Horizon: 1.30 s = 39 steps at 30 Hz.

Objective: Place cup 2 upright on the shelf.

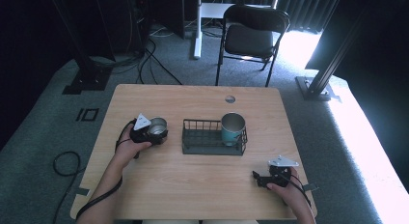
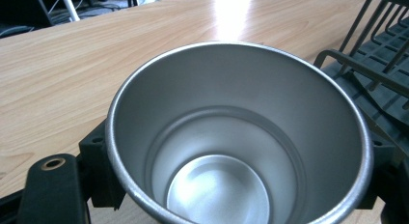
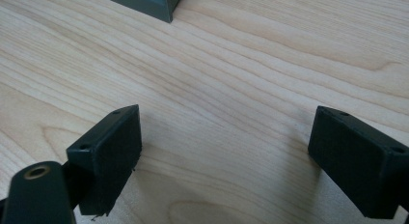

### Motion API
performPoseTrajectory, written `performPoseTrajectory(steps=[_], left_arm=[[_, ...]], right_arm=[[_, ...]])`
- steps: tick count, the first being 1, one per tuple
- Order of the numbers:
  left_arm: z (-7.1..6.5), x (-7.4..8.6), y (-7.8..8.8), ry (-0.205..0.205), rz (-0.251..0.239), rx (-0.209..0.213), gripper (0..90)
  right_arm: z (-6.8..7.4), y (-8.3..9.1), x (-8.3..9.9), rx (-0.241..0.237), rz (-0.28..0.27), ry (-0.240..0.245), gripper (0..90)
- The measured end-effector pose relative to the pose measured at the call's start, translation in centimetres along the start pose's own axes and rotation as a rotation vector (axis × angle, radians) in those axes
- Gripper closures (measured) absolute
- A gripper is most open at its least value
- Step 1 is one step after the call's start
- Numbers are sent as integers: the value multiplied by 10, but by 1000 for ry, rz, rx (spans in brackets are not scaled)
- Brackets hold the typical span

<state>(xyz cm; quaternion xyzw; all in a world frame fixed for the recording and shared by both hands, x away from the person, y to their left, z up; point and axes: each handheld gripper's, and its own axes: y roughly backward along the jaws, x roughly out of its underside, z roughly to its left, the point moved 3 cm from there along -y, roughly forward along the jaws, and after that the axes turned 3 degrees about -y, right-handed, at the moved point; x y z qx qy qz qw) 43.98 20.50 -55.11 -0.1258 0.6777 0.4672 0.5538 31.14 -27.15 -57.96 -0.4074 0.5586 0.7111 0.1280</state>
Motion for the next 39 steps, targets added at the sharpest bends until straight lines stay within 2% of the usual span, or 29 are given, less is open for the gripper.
performPoseTrajectory(steps=[10,18,22,24,26,31,36,39], left_arm=[[0,-6,8,17,-9,-1,189],[-2,-17,18,20,-24,18,189],[-4,-24,22,26,-39,42,189],[-6,-28,24,8,-39,38,189],[-6,-30,25,6,-44,38,189],[-9,-48,34,-13,-68,44,189],[-15,-61,38,-19,-88,80,189],[-17,-70,40,-29,-94,80,189]], right_arm=[[0,0,0,0,0,0,111],[0,0,0,0,0,0,112],[0,0,0,0,0,0,112],[0,0,0,0,0,0,112],[0,0,0,1,0,0,112],[0,0,0,0,0,0,112],[0,0,0,0,0,0,112],[0,0,0,0,0,0,112]])
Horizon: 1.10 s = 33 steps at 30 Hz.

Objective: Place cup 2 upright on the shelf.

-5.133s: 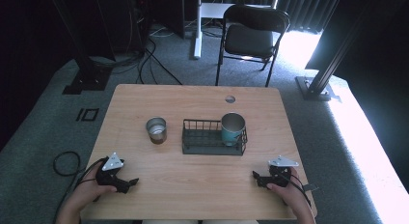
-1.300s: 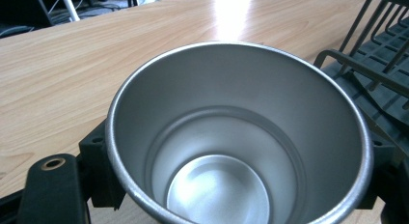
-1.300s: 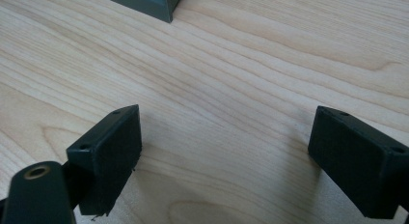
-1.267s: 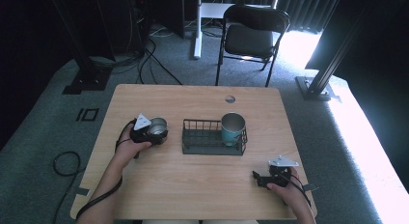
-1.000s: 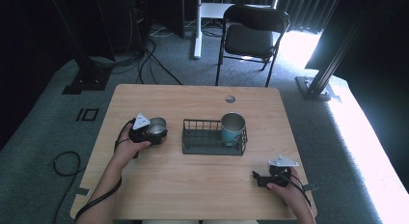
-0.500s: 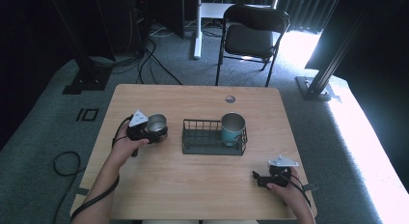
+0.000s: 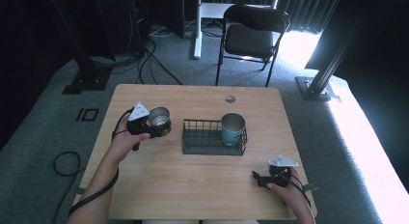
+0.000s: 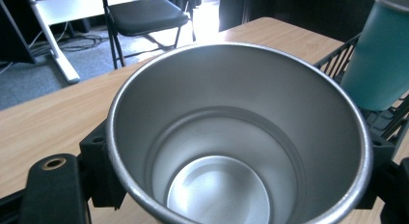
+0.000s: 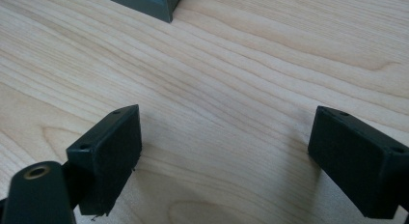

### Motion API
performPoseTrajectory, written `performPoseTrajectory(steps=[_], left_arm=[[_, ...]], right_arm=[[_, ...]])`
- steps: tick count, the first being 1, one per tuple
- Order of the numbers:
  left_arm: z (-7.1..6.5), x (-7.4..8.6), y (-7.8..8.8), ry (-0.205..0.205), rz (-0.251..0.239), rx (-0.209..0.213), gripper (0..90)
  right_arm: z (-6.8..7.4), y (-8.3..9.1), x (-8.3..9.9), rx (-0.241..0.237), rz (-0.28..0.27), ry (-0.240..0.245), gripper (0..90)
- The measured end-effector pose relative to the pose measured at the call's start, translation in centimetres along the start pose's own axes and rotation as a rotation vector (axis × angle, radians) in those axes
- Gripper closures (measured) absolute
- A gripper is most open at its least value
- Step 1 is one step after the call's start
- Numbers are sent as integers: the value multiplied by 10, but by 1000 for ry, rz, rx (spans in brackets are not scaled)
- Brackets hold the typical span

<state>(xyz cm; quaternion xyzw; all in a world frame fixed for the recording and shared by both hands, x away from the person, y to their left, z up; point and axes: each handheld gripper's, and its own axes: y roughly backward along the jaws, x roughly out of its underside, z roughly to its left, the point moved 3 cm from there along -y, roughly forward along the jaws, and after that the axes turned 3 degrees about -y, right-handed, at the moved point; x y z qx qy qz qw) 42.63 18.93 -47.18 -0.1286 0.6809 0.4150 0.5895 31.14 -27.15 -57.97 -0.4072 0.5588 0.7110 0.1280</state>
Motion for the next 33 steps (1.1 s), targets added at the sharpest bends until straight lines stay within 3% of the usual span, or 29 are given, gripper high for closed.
performPoseTrajectory(steps=[5,17,33], left_arm=[[-6,-16,2,2,-27,14,189],[-27,-49,-2,-38,-71,71,189],[-58,-69,-25,-103,-77,142,189]], right_arm=[[0,0,0,0,0,0,112],[0,0,0,0,0,0,112],[0,0,0,0,0,0,112]])
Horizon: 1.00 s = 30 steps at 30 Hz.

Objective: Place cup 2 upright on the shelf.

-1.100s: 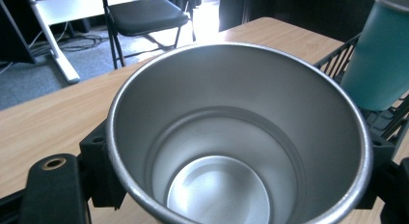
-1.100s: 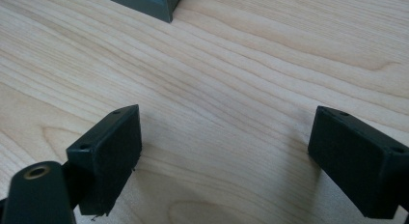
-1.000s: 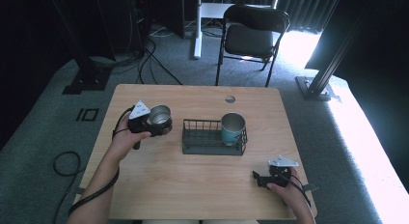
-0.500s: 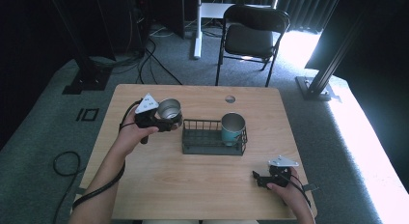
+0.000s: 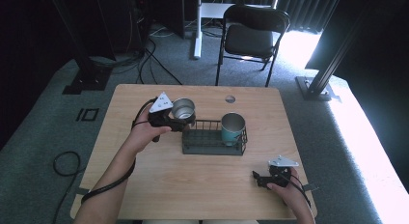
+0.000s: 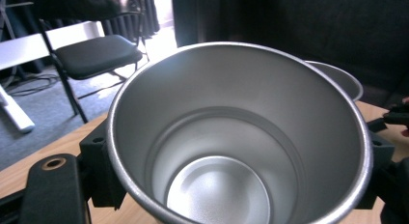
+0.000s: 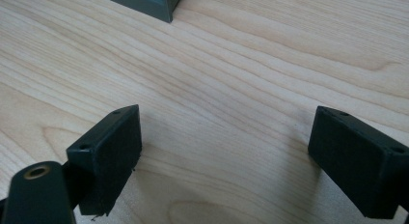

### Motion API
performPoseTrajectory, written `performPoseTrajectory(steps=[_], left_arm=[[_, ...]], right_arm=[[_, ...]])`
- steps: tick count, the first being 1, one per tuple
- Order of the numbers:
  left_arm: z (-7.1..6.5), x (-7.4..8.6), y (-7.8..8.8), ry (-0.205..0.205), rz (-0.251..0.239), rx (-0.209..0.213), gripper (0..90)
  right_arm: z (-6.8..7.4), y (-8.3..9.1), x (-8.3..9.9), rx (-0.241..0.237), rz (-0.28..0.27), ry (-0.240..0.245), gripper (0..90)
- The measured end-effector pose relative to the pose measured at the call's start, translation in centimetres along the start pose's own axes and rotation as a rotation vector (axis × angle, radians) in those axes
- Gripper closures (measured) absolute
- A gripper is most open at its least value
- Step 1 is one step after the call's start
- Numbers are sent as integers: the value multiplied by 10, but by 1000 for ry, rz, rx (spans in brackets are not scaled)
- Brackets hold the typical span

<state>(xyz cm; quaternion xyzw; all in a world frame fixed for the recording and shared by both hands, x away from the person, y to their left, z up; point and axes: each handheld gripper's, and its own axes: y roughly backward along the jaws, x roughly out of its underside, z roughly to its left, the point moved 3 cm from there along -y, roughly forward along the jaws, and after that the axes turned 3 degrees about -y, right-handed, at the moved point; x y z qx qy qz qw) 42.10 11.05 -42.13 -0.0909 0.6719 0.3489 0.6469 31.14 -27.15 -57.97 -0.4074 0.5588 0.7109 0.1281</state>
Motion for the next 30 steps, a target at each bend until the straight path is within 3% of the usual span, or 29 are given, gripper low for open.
performPoseTrajectory(steps=[9,12,22,30], left_arm=[[-13,-2,-20,-18,23,36,189],[-17,-1,-27,-6,26,60,189],[-25,9,-48,12,64,68,189],[-28,20,-62,41,88,39,189]], right_arm=[[0,0,0,0,0,0,112],[0,0,0,0,0,0,112],[0,0,0,0,-1,-1,112],[0,0,0,0,0,0,112]])
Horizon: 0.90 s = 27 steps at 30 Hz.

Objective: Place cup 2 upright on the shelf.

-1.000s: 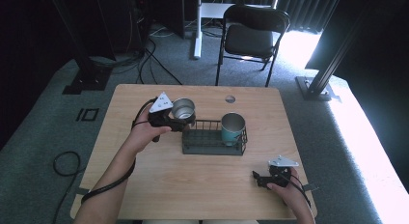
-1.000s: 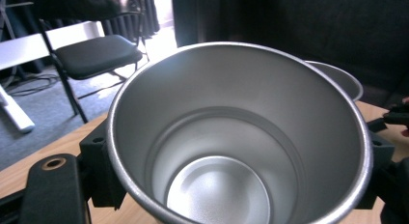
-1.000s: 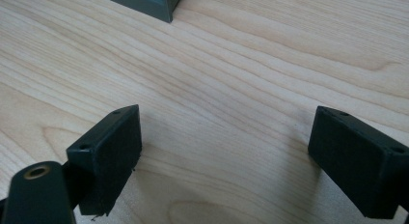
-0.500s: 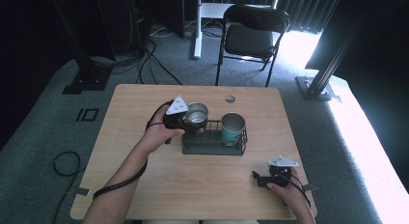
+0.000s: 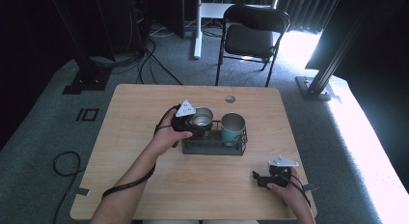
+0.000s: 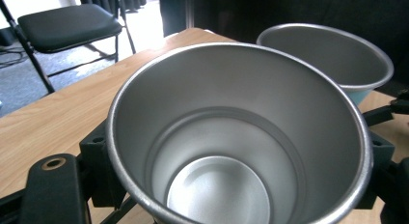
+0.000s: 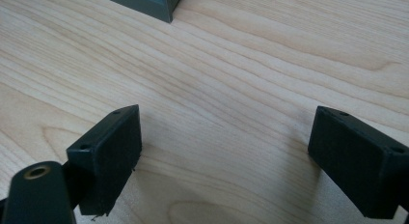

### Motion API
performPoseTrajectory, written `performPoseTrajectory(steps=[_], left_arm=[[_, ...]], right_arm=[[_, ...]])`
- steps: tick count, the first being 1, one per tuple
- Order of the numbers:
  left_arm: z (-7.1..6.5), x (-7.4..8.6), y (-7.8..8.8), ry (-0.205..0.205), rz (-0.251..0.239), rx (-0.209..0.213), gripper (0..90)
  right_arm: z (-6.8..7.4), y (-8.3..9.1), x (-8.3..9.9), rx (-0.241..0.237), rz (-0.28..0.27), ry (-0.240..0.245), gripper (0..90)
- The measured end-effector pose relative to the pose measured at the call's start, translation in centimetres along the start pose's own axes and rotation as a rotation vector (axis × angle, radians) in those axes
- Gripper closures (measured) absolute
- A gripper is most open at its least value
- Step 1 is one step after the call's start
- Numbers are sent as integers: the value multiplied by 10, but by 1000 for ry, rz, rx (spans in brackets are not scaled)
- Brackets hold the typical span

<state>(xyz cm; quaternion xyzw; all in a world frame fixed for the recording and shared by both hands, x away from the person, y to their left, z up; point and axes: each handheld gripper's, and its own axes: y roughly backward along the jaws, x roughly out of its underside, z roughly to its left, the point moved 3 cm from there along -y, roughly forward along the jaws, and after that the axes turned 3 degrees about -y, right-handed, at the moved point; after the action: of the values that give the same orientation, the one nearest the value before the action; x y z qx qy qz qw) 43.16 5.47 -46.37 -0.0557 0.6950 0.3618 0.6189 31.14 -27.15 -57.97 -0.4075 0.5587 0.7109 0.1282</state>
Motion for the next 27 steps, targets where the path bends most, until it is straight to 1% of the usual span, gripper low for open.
performPoseTrajectory(steps=[1,2,3,5,7,9,10,12,14,16,21,22,26,27], left_arm=[[-1,1,-1,11,1,2,189],[-1,1,-1,11,1,2,189],[-4,5,-4,16,3,-4,189],[-5,9,-6,28,3,0,189],[-5,12,-8,34,0,-14,189],[-5,14,-9,30,6,-13,189],[-6,17,-11,26,10,-22,189],[-7,19,-13,28,14,-12,189],[-8,20,-15,20,22,-13,189],[-8,21,-18,22,22,-14,189],[-9,25,-23,16,41,-13,188],[-9,26,-24,9,46,-10,189],[-9,27,-25,4,53,-12,189],[-9,28,-26,-11,60,-21,189]], right_arm=[[0,0,0,0,0,0,112],[0,0,0,0,0,0,112],[0,0,0,1,-1,0,114],[0,0,0,1,0,0,114],[0,0,0,1,-1,0,114],[0,0,0,1,-1,0,114],[0,0,0,1,-1,0,114],[0,0,0,1,0,0,114],[0,0,0,1,0,0,114],[0,0,0,1,-1,0,114],[0,0,0,1,-1,0,114],[0,0,0,1,0,0,114],[0,0,0,1,-1,0,114],[0,0,0,1,0,0,114]])
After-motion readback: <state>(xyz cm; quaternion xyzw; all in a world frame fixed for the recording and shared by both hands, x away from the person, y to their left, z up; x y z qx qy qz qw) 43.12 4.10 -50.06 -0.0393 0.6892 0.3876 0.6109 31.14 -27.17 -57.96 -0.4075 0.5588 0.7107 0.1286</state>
